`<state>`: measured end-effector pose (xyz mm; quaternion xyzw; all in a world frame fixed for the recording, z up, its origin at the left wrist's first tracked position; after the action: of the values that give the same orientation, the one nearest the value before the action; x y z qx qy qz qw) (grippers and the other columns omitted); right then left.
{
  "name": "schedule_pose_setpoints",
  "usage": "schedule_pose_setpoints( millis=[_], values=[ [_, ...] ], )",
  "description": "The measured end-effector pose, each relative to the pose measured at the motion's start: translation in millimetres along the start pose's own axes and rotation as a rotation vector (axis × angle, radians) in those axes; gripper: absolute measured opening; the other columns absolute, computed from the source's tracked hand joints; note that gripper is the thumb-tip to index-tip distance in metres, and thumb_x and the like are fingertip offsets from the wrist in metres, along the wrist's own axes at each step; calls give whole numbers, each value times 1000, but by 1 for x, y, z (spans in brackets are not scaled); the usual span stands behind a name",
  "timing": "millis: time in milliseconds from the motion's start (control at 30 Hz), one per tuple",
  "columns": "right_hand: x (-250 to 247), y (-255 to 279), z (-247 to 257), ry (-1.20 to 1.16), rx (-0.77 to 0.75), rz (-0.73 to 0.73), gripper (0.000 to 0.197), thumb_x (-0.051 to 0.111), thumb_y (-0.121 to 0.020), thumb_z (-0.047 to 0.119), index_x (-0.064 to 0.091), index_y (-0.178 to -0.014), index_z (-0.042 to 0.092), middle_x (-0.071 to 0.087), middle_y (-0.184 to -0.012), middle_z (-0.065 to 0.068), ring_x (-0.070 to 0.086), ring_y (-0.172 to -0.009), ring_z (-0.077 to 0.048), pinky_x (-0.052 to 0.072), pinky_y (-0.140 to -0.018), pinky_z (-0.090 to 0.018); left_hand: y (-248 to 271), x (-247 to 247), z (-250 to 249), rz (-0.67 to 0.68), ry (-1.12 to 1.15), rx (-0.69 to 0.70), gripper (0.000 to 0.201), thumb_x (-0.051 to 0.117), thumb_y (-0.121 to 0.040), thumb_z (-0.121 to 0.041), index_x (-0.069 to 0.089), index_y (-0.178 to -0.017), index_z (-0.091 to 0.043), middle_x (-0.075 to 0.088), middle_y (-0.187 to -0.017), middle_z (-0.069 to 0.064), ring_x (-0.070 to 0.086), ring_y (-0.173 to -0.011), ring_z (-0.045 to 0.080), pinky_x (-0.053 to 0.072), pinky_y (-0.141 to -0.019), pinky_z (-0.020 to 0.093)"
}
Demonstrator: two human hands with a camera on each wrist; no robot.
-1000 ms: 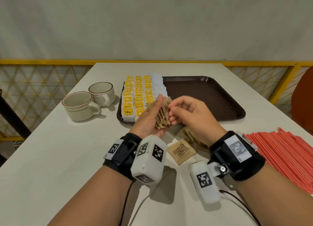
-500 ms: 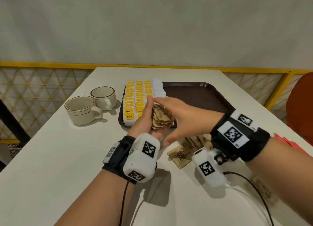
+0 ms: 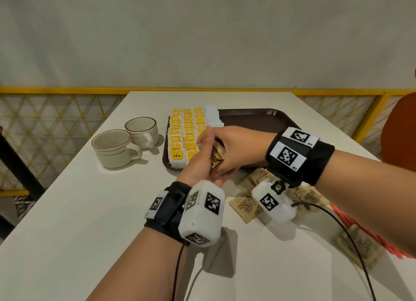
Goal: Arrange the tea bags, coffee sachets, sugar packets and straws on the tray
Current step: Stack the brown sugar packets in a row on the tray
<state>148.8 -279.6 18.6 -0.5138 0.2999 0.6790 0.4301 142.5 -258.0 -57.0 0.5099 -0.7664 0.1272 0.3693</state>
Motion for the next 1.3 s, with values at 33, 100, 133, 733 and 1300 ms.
schedule_pose_setpoints(
  millis=[33, 100, 133, 733, 1300],
  values=[
    [-1, 0, 0, -47, 0, -14, 69, 84, -68, 27, 51, -128, 21, 58, -112, 10, 56, -100, -7, 46, -82, -17, 1, 2, -1, 43, 10, -5, 37, 62, -74, -40, 60, -95, -10, 73, -85, 9, 68, -84, 22, 56, -79, 45],
    [0, 1, -2, -131, -2, 18, 74, 86, -66, 26, 49, -130, 23, 57, -114, 11, 55, -100, -6, 46, -82, -17, 5, 6, -2, 135, 1, -30, 28, 66, -70, -18, 61, -96, -7, 73, -79, 10, 70, -79, 22, 54, -82, 45],
    [1, 2, -3, -146, 5, 62, 82, 88, -65, 29, 45, -134, 24, 55, -120, 11, 54, -105, -5, 46, -86, -18, 6, 7, -2, 170, -18, -40, 27, 67, -68, -11, 62, -95, -7, 72, -79, 11, 70, -77, 22, 54, -81, 42],
    [-33, 31, -23, -412, 92, 115, 23, 73, -77, 28, 69, -98, 20, 73, -97, 1, 68, -88, -8, 51, -85, -17, 10, 10, 0, 251, -85, -101, 23, 72, -66, -5, 69, -89, -4, 70, -78, 9, 70, -75, 18, 57, -62, 22],
    [-42, 21, -102, -1322, 401, -347, 17, 50, -97, 2, 56, -111, 8, 65, -96, -13, 69, -75, -21, 58, -58, -25, -39, -6, -73, -45, -274, 49, 5, 63, -87, -7, 62, -83, -10, 60, -69, 4, 61, -57, 12, 54, -52, 23]
  ],
)
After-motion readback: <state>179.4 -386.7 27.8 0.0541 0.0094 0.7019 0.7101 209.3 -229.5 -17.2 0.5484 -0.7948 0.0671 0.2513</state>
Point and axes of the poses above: each hand's wrist, its own y-axis away from the middle knuckle, its own x-axis out of the palm, z = x × y, the point moved 10 cm from there along -y, towards the middle knuckle
